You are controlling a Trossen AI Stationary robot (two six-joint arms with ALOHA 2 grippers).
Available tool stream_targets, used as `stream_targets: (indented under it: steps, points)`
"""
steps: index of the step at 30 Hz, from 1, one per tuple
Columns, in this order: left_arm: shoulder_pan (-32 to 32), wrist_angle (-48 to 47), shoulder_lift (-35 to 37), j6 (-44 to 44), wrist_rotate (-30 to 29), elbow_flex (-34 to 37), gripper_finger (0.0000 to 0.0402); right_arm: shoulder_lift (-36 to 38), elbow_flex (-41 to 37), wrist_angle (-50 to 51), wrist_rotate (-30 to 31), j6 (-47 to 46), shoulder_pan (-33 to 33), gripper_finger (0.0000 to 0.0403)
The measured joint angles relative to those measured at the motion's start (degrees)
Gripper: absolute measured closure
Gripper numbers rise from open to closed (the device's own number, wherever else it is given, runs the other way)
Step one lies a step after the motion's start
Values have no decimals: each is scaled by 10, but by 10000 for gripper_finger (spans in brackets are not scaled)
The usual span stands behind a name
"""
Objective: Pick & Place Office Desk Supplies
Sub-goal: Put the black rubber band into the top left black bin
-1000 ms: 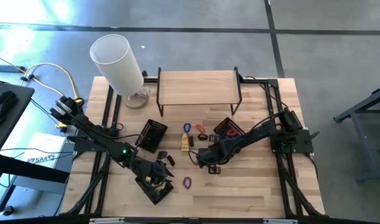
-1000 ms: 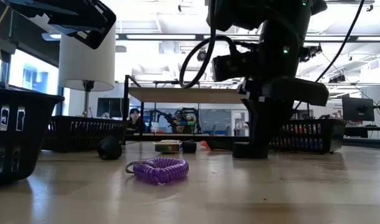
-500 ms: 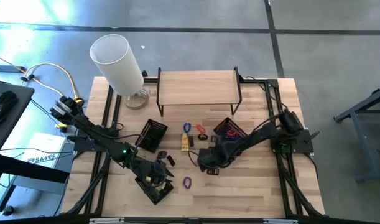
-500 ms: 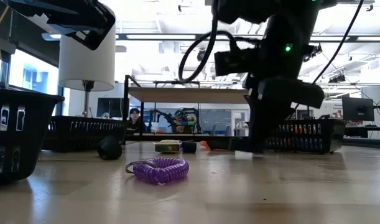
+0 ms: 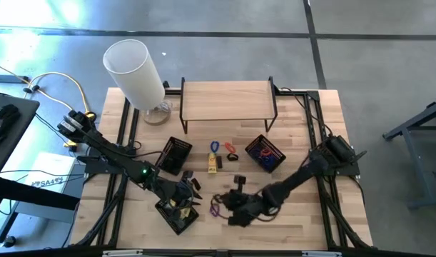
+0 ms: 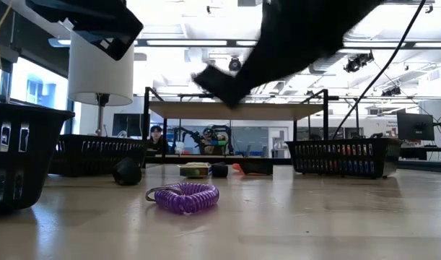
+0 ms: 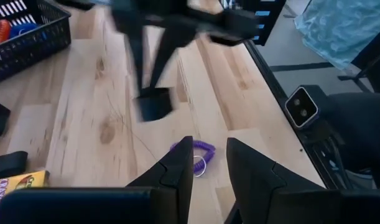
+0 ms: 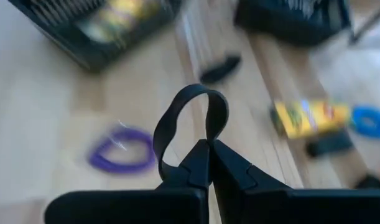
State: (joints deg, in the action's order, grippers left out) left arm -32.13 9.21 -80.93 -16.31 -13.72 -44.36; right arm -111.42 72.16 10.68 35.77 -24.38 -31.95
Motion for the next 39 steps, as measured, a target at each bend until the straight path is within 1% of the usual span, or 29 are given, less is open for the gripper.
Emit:
stream_targets:
  steps: [3,7,13,17,20,25,29,32,35,39]
  points:
    - [8,-2,0,-1,0,0,309,0,0,-66,8,54,-14,400]
    - [15,-3,0,-1,-1,0,309,0,0,-127,15,99,-17,400]
    - [18,-1,0,-1,6,0,309,0,0,-135,17,107,-18,400]
    - [18,-1,0,16,7,0,308,0,0,-135,16,107,-18,400]
    - [18,11,-14,23,-2,0,304,0,0,-135,16,107,-18,400]
    - [18,60,-65,26,-4,0,268,0,0,-135,15,107,-18,400]
    - [16,82,-97,69,12,0,227,0,0,-136,15,107,-18,400]
    - [15,99,-100,86,24,0,197,0,0,-136,15,107,-18,400]
    - [14,122,-100,85,29,0,172,0,0,-140,15,108,-18,400]
    - [15,159,-100,55,28,-1,161,0,0,-140,15,109,-18,400]
